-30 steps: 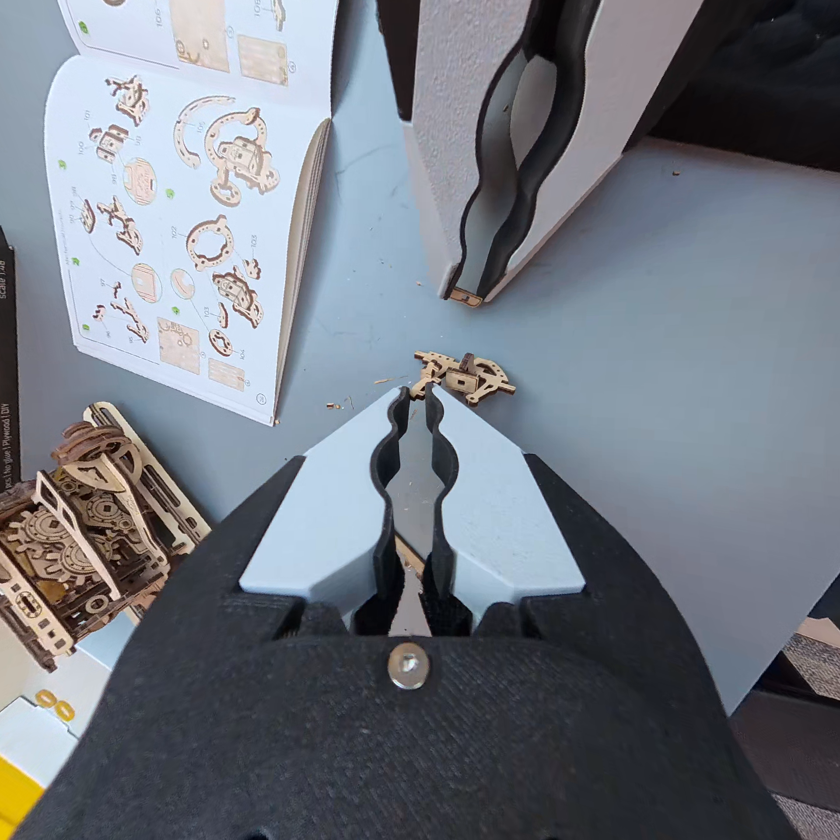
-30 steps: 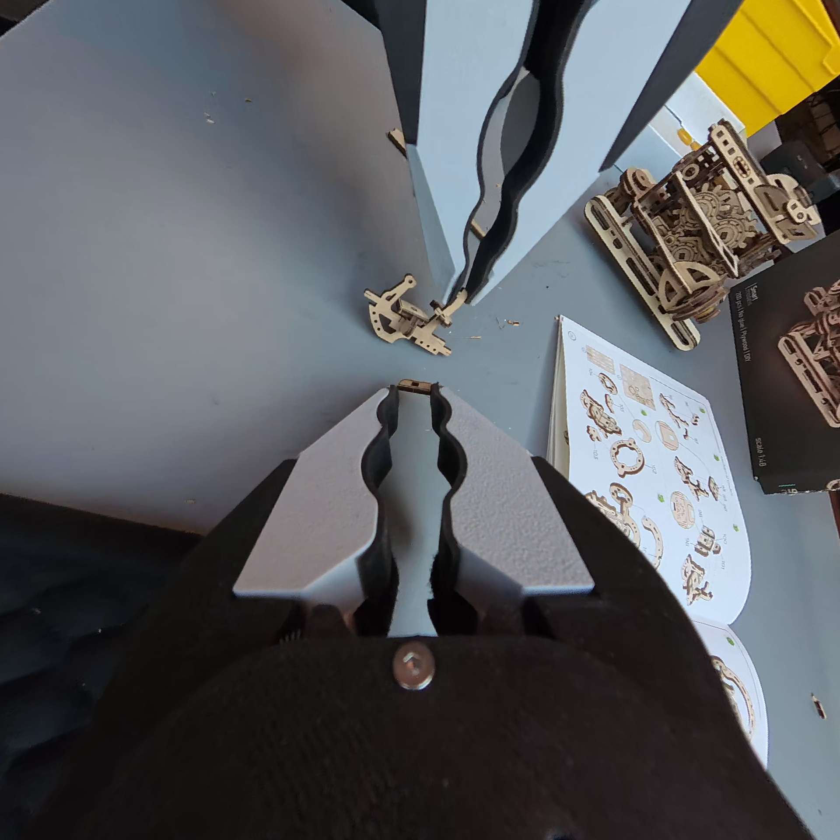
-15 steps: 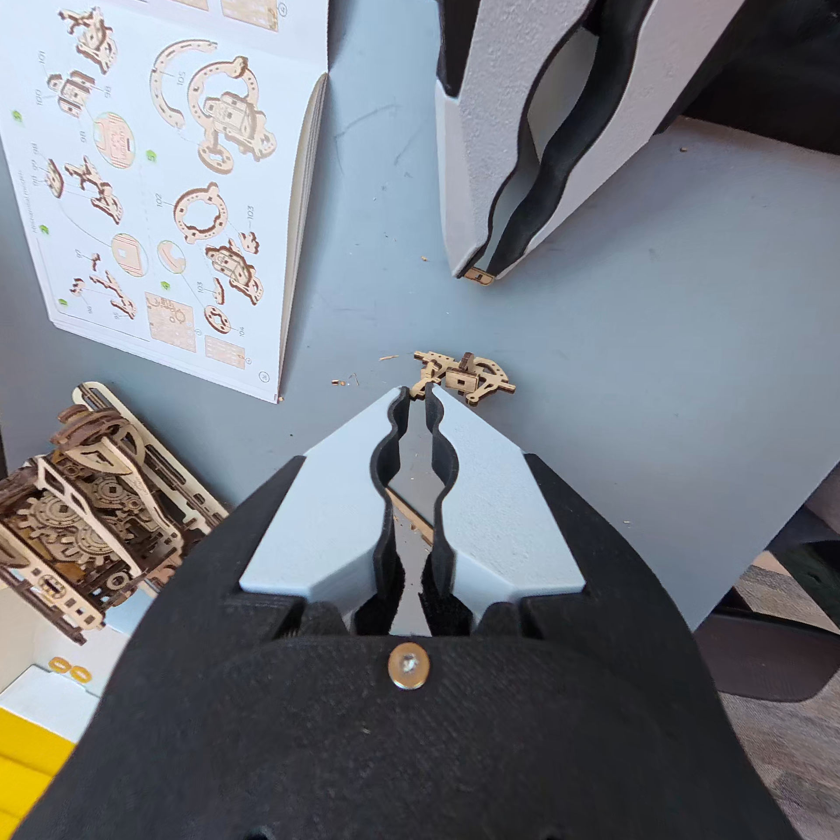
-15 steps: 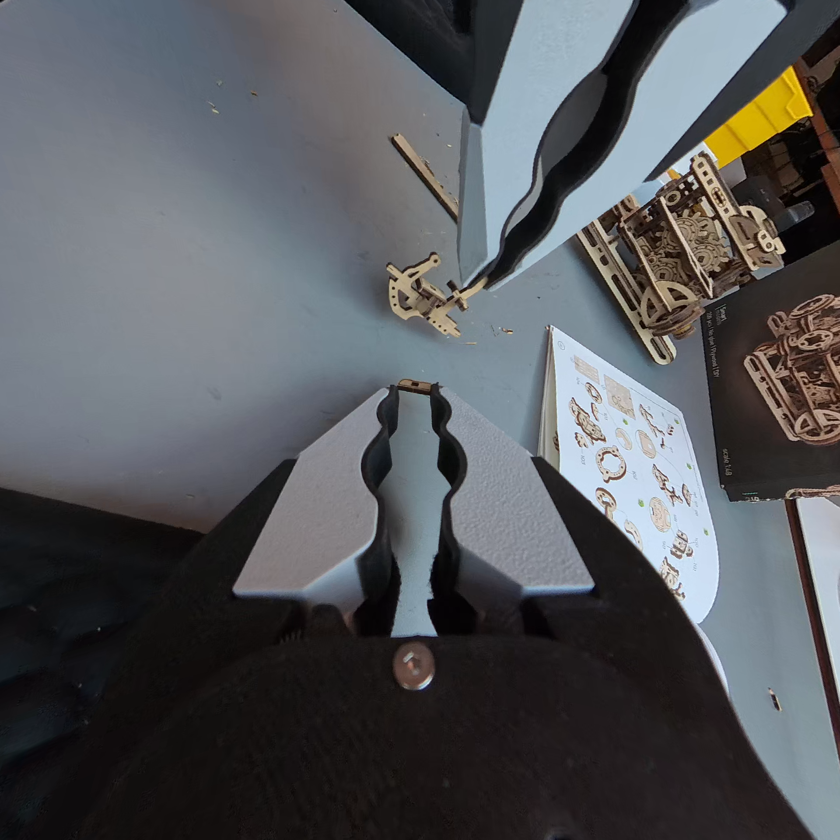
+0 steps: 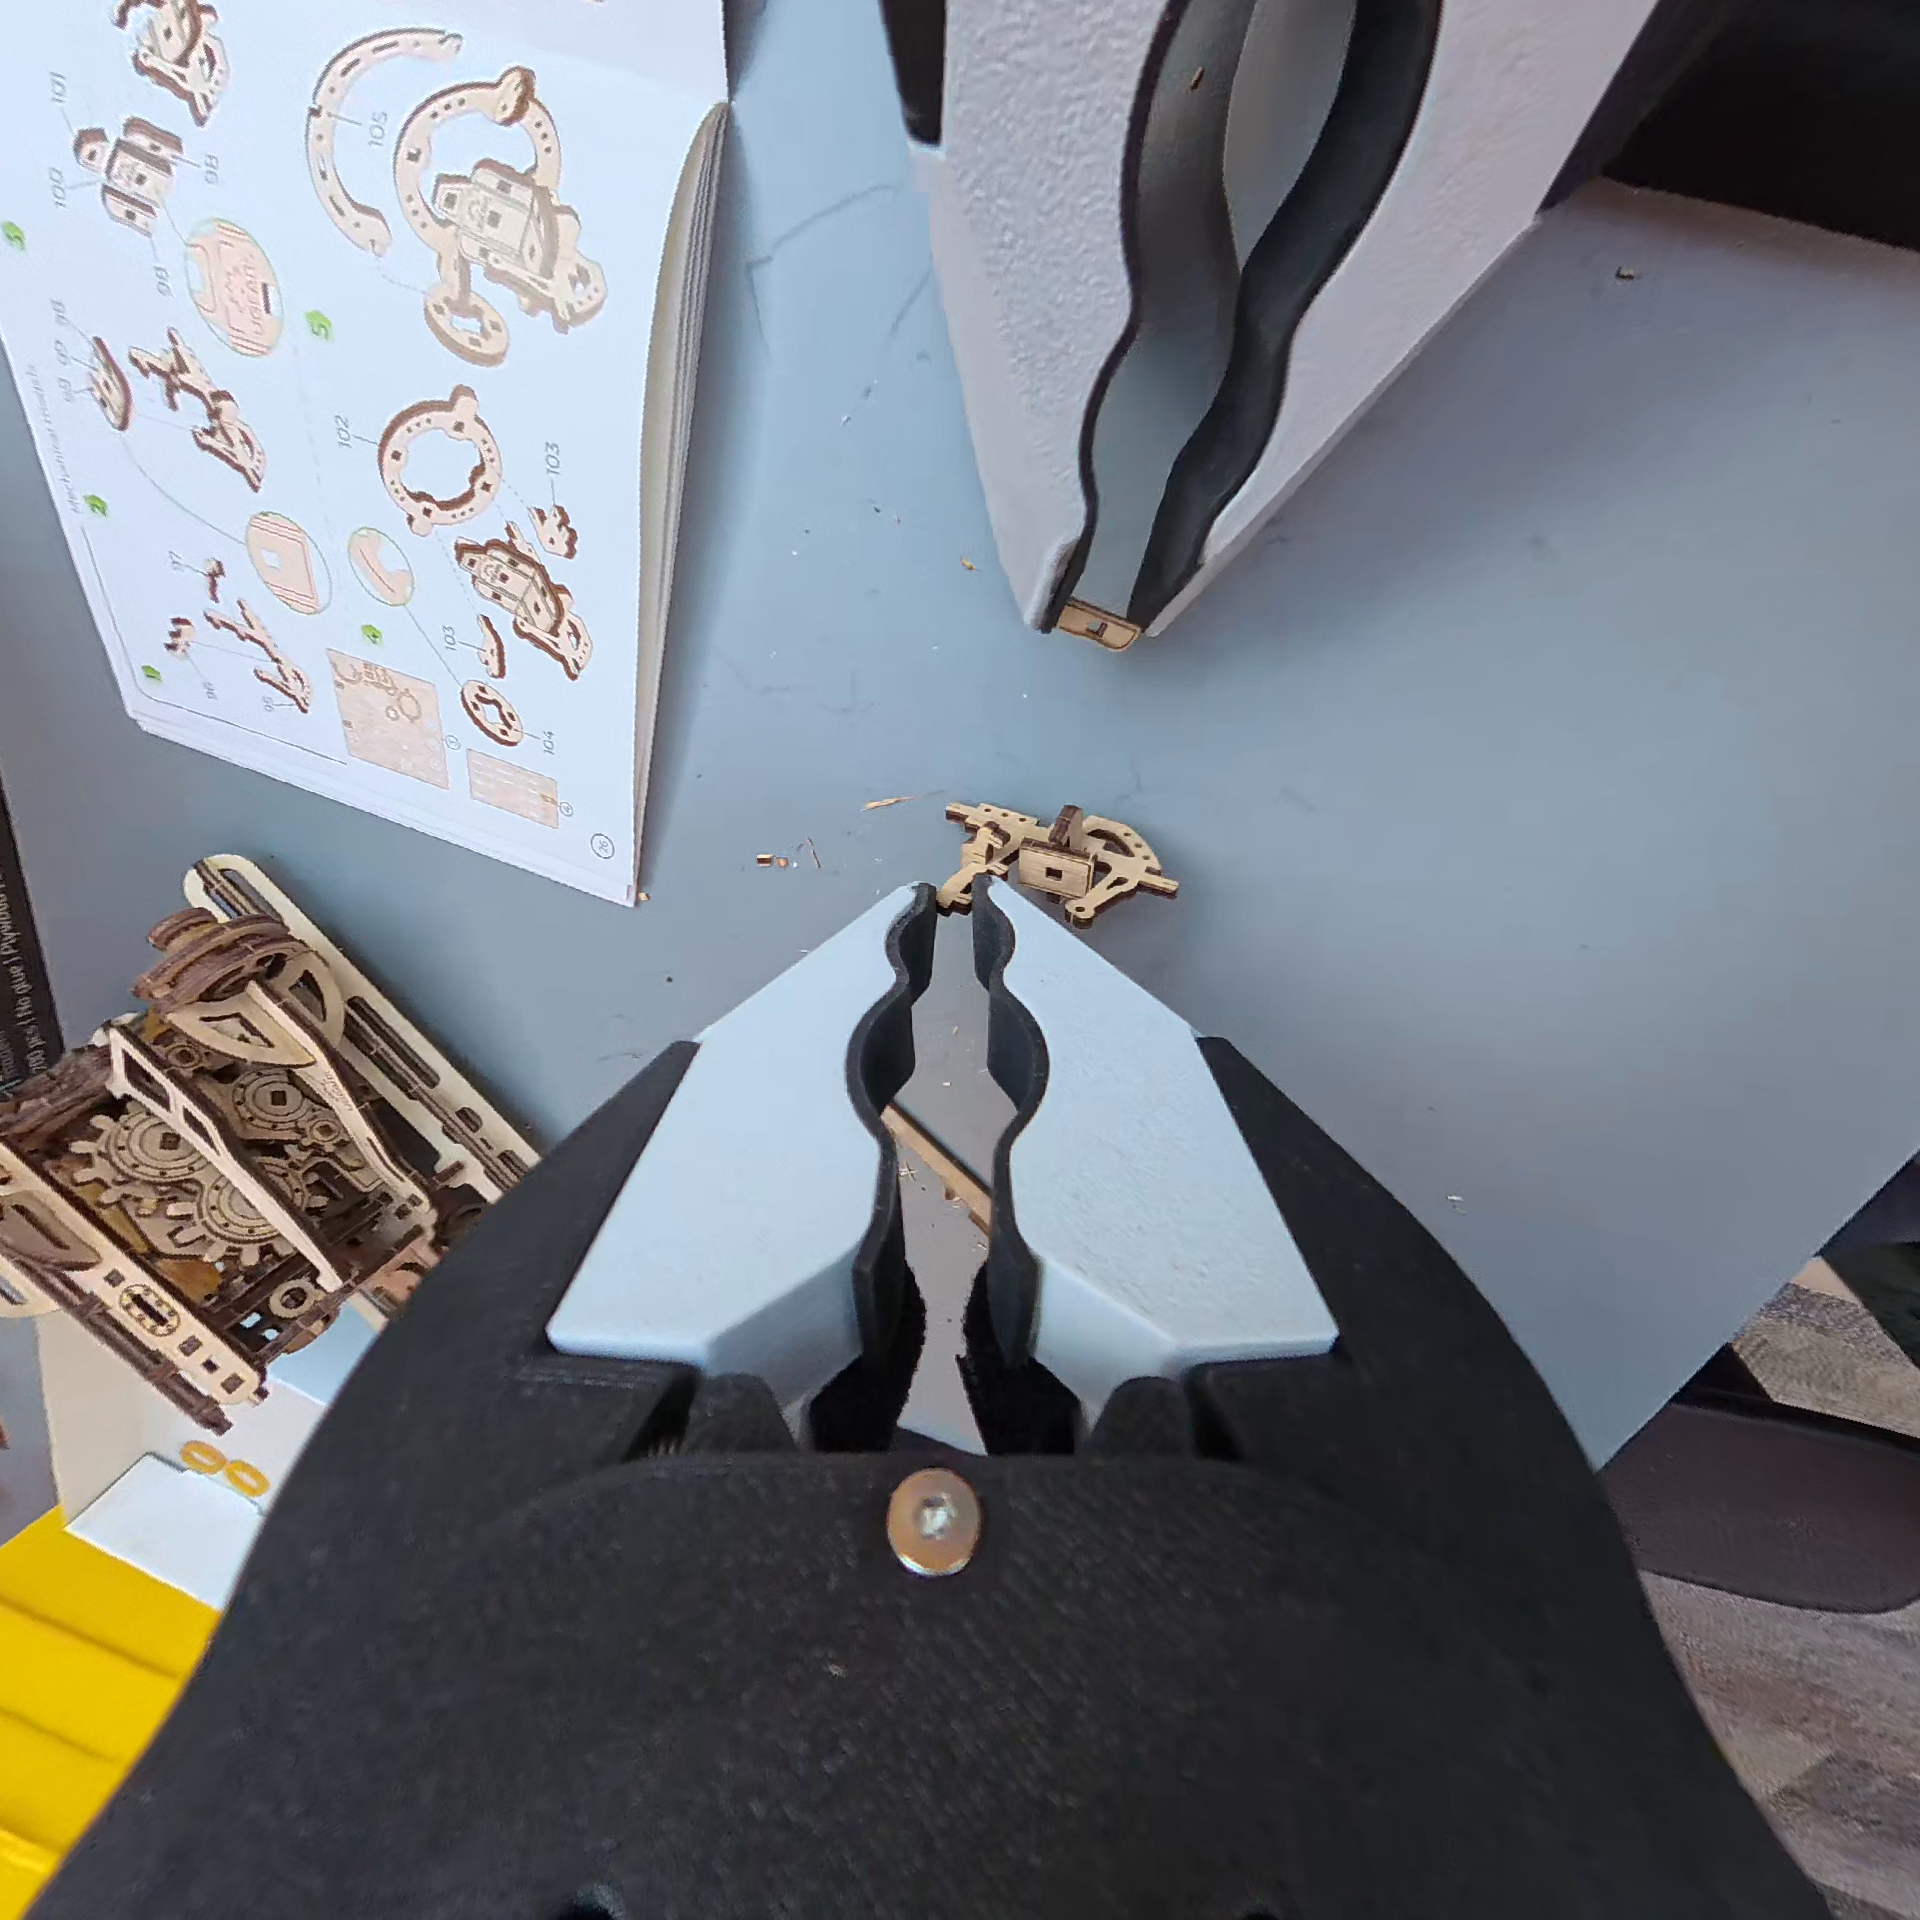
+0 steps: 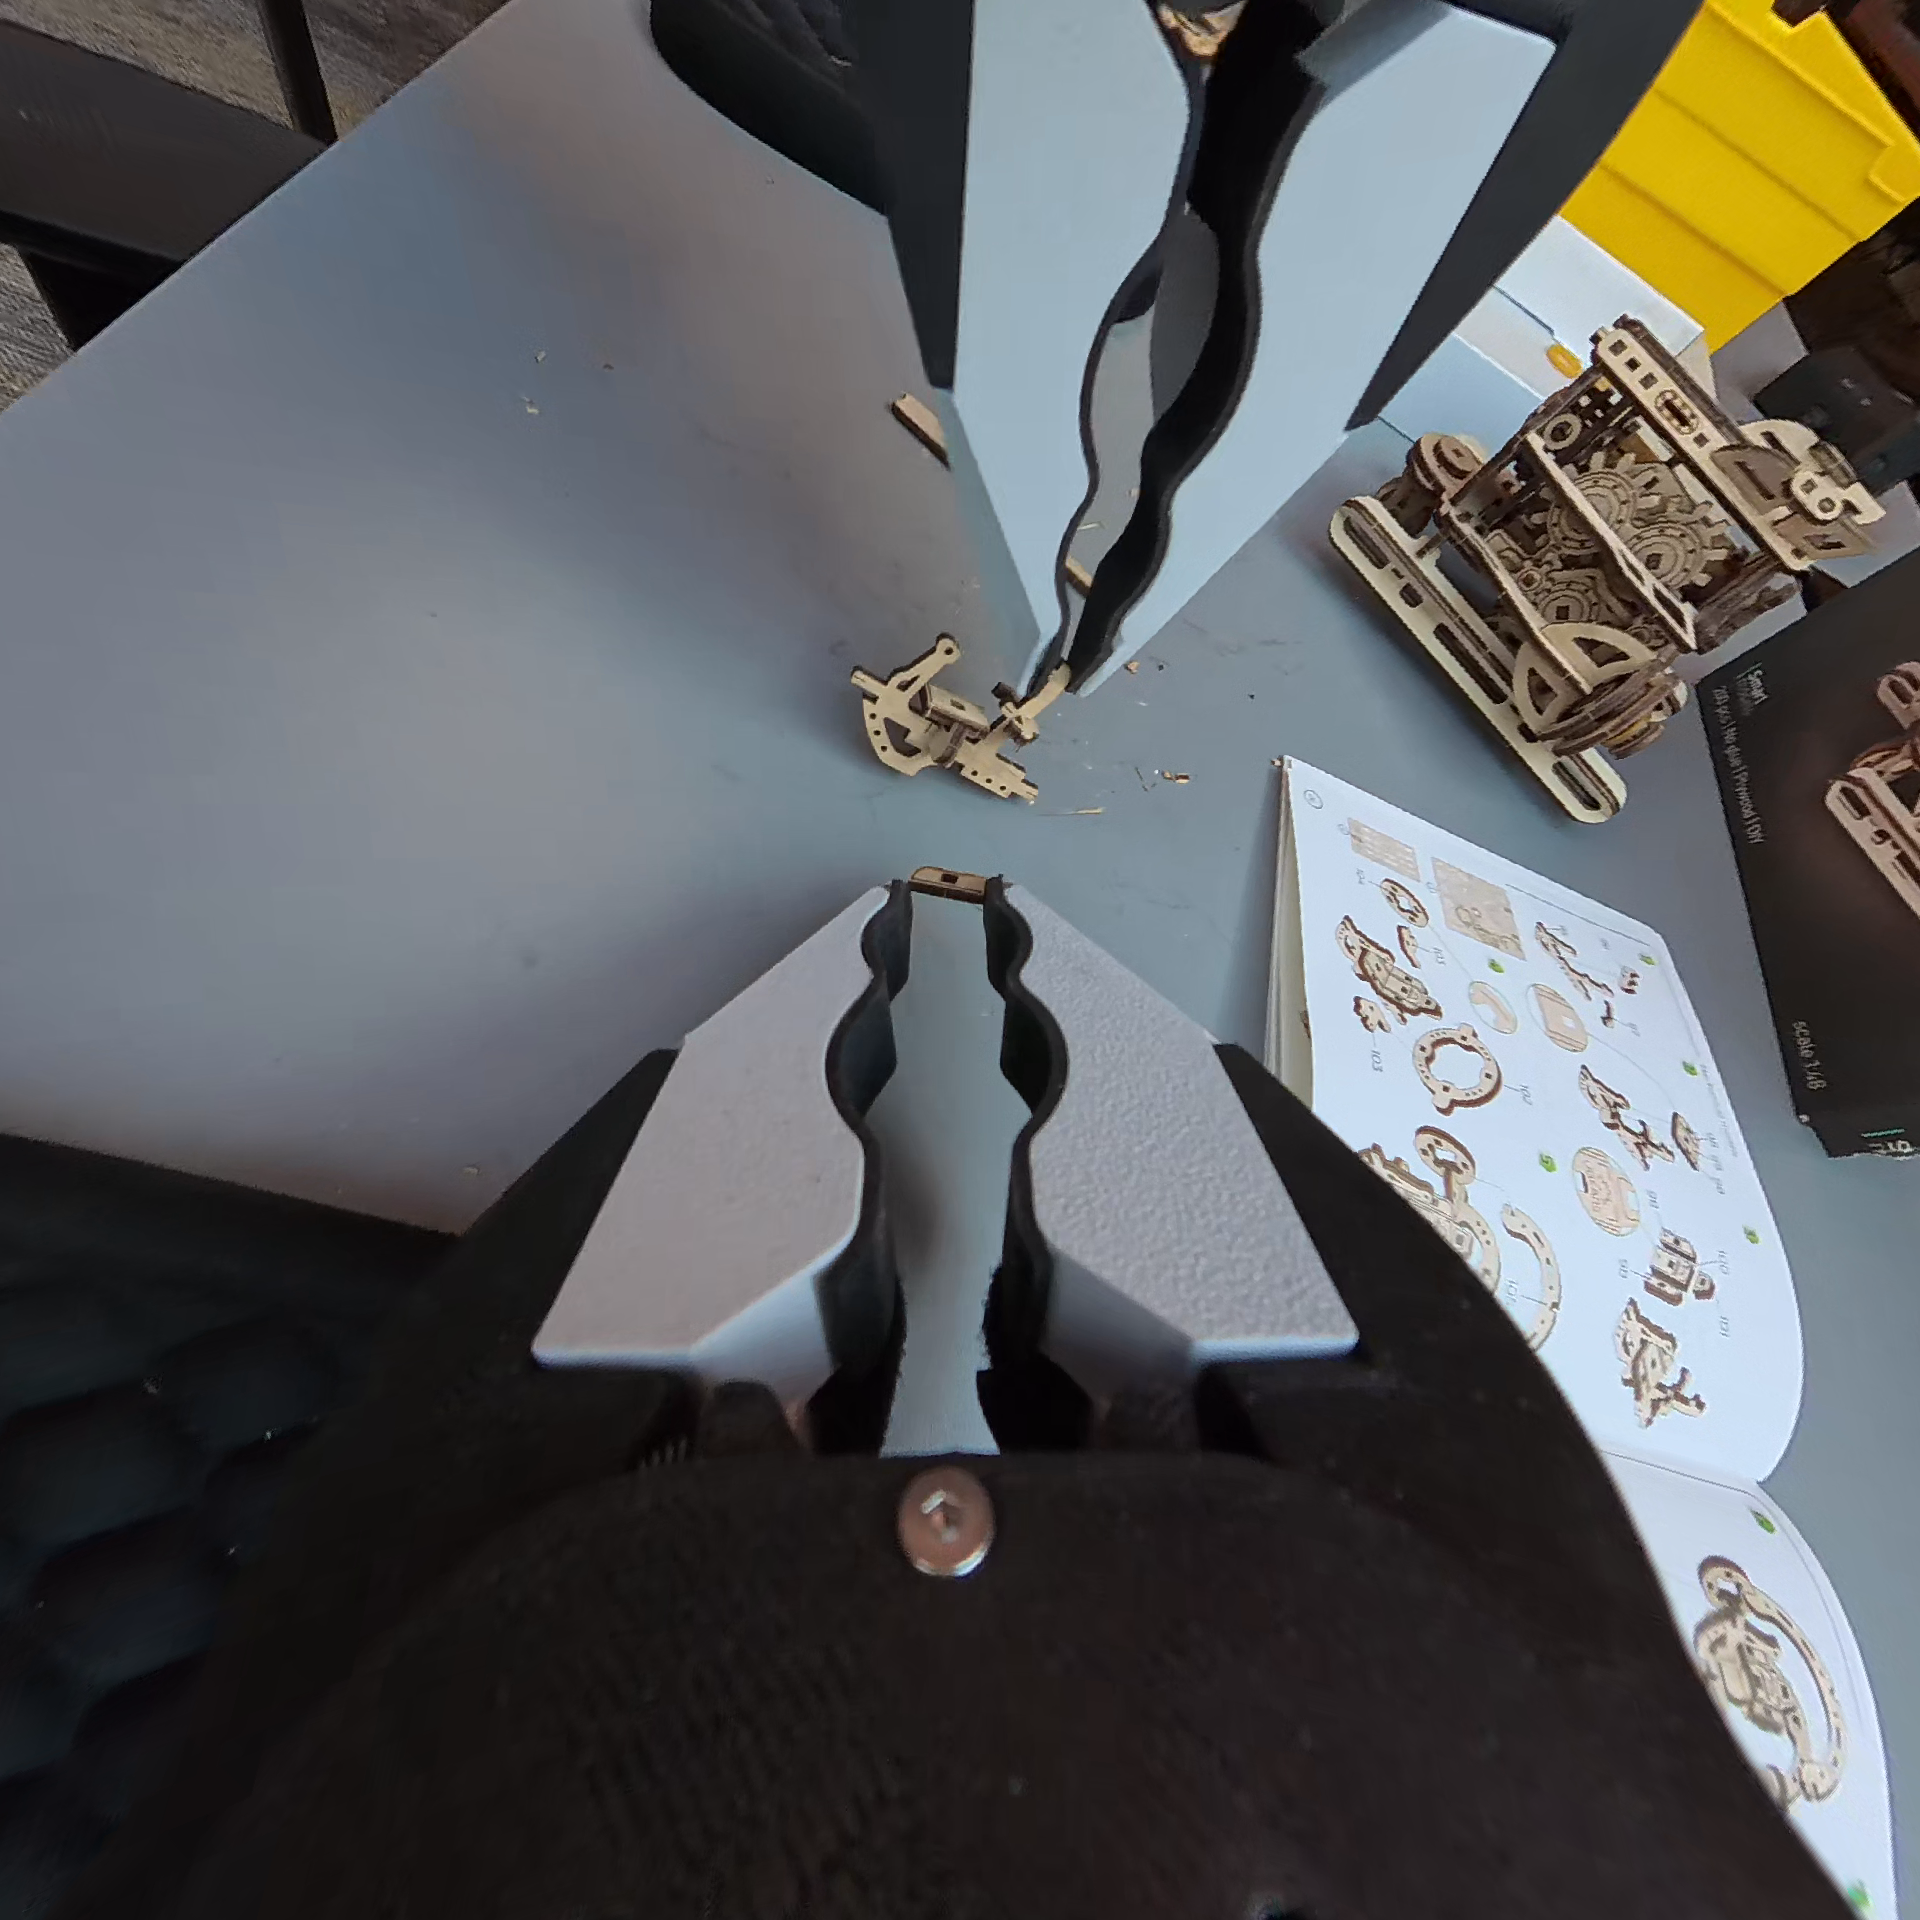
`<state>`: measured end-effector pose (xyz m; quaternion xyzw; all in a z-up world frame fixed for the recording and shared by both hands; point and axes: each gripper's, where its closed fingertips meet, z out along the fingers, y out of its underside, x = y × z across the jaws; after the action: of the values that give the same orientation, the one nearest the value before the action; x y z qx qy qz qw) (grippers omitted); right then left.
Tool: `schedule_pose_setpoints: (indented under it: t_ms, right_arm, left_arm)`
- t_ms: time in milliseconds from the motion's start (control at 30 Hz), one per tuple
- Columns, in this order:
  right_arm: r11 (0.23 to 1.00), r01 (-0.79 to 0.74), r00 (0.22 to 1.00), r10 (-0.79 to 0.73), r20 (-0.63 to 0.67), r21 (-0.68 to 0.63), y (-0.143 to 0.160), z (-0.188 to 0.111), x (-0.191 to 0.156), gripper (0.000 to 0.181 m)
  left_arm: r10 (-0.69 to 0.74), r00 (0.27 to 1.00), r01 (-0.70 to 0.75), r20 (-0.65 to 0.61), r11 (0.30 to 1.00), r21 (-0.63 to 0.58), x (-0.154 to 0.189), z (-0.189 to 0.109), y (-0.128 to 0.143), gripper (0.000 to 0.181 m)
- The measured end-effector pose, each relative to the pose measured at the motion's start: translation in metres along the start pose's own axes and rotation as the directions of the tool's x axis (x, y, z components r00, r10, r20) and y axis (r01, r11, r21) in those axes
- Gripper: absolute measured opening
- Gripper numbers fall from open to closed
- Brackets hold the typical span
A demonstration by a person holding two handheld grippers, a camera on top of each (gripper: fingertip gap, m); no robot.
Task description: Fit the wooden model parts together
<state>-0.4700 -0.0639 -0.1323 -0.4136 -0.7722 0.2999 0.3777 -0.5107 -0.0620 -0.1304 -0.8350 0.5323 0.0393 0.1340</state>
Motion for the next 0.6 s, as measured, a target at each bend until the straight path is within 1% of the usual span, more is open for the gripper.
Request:
schedule_pose_setpoints:
  t_ms: [133,233,400,467,600]
  right_arm:
    - [0.998,-0.061,0.998,0.06,0.023,0.019,-0.001,0.0,0.003,0.013]
    - [0.988,-0.152,0.988,0.15,0.036,0.03,0.001,-0.002,0.009,0.013]
    - [0.935,-0.347,0.937,0.341,0.08,0.076,0.003,-0.011,0.025,0.013]
    - [0.915,-0.392,0.919,0.386,0.079,0.099,0.004,-0.017,0.032,0.012]
    - [0.891,-0.445,0.895,0.442,0.052,0.087,0.015,-0.028,0.046,0.013]
  left_arm:
    - [0.059,0.998,-0.057,0.032,0.996,-0.07,-0.004,-0.001,0.0,0.004]
    - [0.116,0.992,-0.109,0.049,0.986,-0.126,-0.007,-0.002,-0.003,0.004]
    - [0.199,0.979,-0.184,0.049,0.959,-0.217,-0.008,-0.002,-0.009,0.004]
    - [0.229,0.972,-0.211,0.044,0.945,-0.249,-0.007,0.0,-0.011,0.004]
    - [0.275,0.96,-0.248,0.048,0.919,-0.306,-0.008,0.004,-0.015,0.004]
